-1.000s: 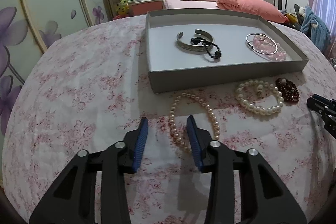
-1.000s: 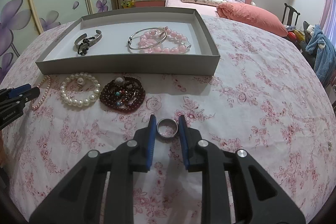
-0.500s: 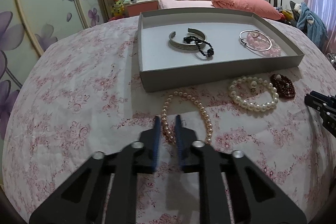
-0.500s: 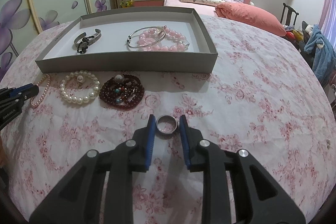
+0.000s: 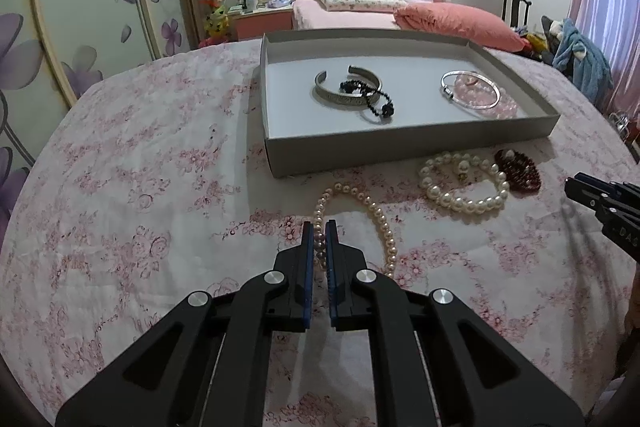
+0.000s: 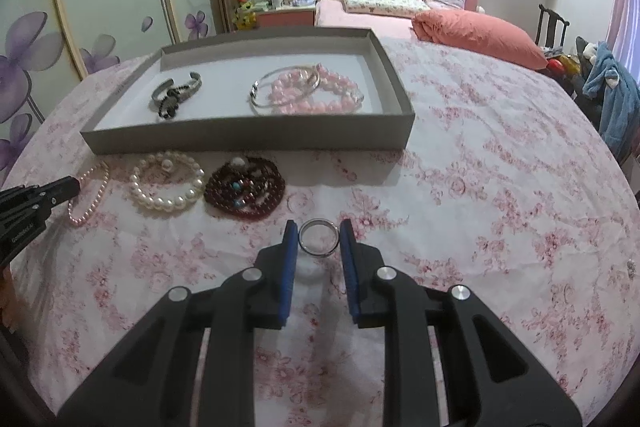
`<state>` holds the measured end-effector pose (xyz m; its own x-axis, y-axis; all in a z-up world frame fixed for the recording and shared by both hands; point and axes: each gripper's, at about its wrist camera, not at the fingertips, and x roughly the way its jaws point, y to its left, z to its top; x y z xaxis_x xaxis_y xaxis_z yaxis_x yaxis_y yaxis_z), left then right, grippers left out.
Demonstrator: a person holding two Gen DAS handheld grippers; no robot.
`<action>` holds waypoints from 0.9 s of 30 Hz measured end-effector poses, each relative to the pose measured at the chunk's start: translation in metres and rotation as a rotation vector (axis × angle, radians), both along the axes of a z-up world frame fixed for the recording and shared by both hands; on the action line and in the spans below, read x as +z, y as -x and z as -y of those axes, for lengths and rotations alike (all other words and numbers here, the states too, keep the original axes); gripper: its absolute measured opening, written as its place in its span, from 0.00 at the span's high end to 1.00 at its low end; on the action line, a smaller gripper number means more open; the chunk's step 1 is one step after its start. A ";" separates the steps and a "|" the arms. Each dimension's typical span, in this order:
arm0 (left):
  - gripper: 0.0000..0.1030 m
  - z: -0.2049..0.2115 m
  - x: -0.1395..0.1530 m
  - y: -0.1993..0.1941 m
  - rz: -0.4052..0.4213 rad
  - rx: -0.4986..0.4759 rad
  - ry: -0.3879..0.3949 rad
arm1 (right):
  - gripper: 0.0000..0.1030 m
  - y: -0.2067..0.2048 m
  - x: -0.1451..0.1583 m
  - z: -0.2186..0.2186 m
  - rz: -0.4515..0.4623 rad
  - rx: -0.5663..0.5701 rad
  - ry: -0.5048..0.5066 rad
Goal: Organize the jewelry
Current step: 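Close the left tool on the pearl necklace and lift it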
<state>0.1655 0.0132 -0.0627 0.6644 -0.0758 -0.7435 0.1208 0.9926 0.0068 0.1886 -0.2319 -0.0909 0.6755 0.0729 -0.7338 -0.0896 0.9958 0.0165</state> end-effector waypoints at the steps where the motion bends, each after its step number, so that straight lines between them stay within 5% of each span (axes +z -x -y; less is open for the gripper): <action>1: 0.94 -0.001 0.002 0.001 0.007 0.001 0.010 | 0.79 0.001 0.002 -0.001 0.009 0.001 -0.001; 27: 0.94 0.000 0.058 0.033 0.204 -0.012 0.205 | 0.79 0.032 0.060 -0.020 0.317 0.034 -0.035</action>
<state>0.1325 0.0131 -0.0046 0.7965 -0.2199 -0.5632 0.1496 0.9742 -0.1689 0.1569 -0.2117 -0.0306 0.8668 0.1205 -0.4839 -0.1286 0.9916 0.0165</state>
